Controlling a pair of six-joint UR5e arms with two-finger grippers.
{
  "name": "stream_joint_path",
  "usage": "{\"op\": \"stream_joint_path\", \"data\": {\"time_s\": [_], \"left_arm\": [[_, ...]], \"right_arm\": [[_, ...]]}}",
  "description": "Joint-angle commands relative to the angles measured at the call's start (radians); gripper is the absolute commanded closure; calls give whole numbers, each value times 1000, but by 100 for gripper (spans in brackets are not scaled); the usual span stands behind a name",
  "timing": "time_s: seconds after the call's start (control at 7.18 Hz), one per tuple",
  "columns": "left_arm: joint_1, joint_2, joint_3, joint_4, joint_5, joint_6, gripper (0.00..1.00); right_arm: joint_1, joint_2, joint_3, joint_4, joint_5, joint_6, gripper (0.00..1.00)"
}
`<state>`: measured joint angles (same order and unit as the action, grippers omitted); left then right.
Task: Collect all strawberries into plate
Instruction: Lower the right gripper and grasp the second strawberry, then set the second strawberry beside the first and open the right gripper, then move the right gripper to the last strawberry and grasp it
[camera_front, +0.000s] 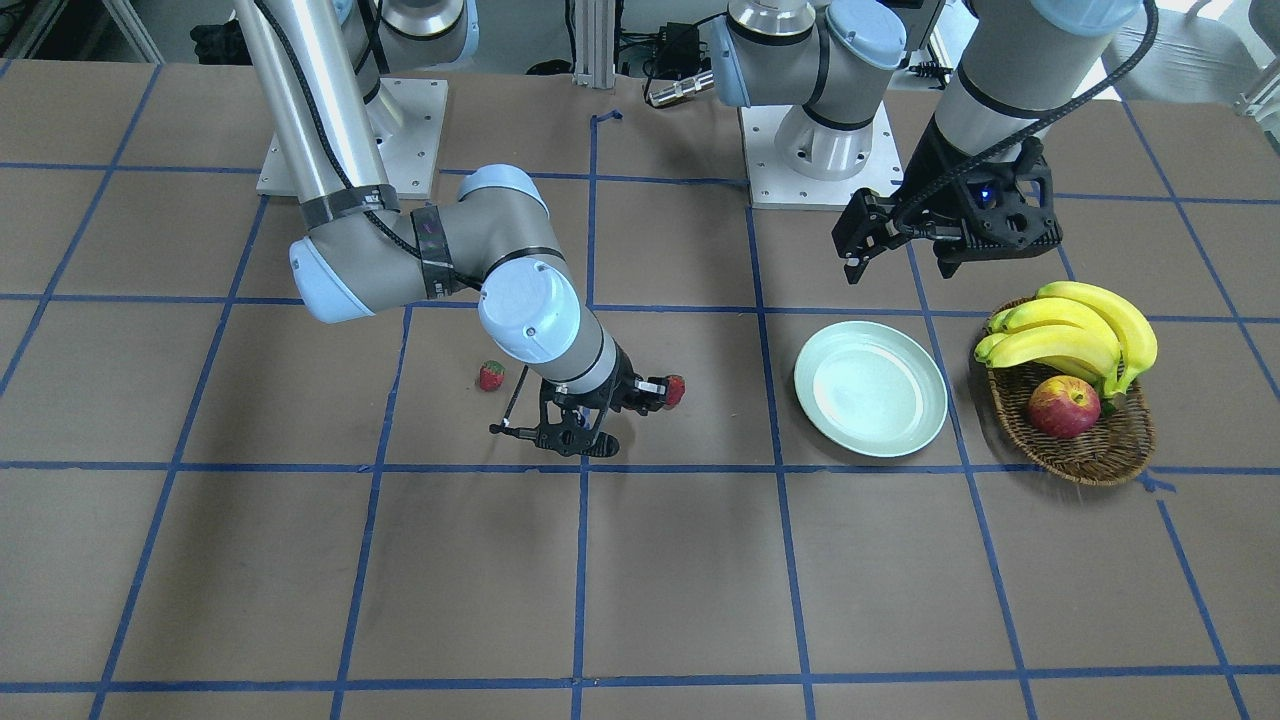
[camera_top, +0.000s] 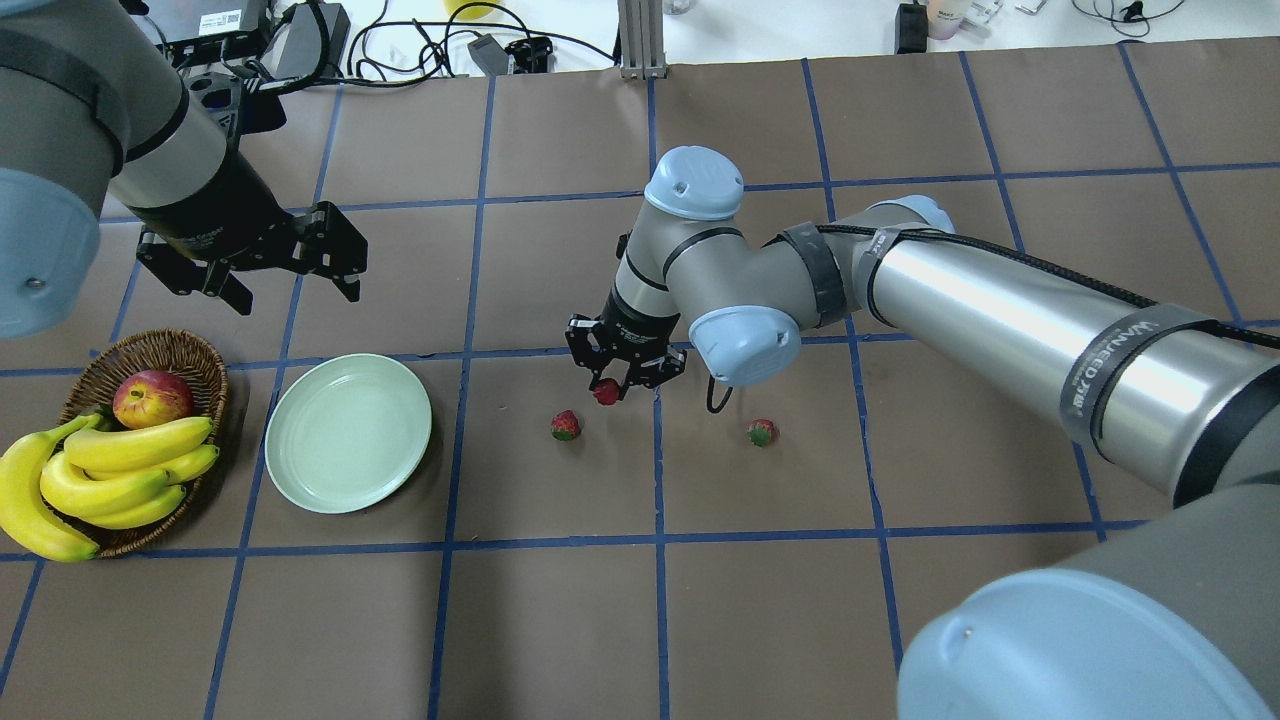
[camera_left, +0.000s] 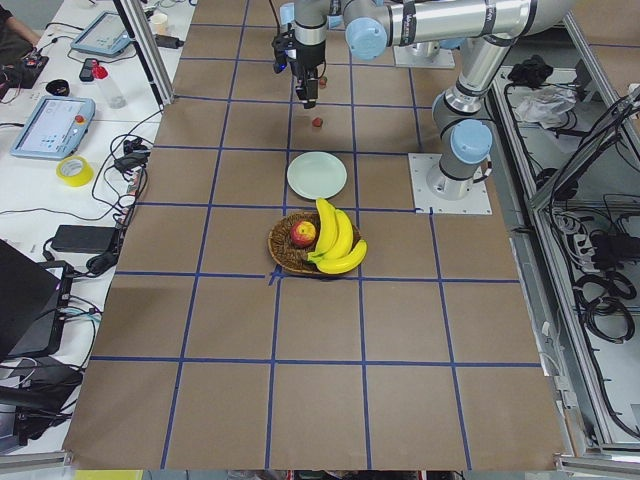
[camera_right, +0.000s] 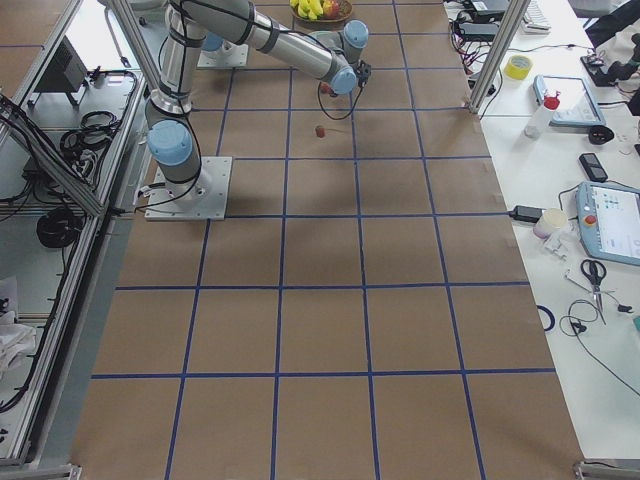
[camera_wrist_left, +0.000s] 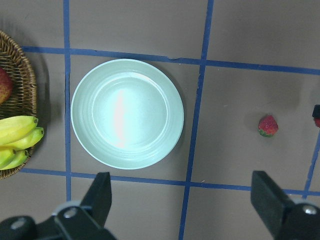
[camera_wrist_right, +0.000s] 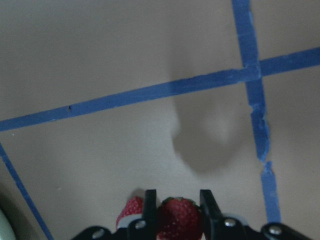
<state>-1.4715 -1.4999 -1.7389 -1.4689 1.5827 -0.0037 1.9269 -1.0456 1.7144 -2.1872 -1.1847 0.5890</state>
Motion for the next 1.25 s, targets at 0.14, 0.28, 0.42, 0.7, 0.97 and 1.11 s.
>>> {"op": "stream_joint_path", "data": {"time_s": [0.14, 0.28, 0.42, 0.7, 0.97, 1.11], "left_arm": [[0, -5, -4, -1, 0, 1, 0], [13, -2, 7, -1, -4, 1, 0], [17, 0, -7, -10, -1, 1, 0], [31, 1, -19, 1, -1, -1, 0], [16, 3, -10, -11, 2, -4, 0], [16, 1, -8, -7, -1, -4, 0]], "right_arm": [[4, 53, -13, -5, 39, 9, 20], [4, 45, -15, -5, 30, 9, 0], [4, 30, -16, -2, 19, 9, 0], [-5, -48, -16, 12, -110, 0, 0], [-40, -122, -7, 117, -267, -90, 0], [-77, -151, 10, 121, -295, -138, 0]]}}
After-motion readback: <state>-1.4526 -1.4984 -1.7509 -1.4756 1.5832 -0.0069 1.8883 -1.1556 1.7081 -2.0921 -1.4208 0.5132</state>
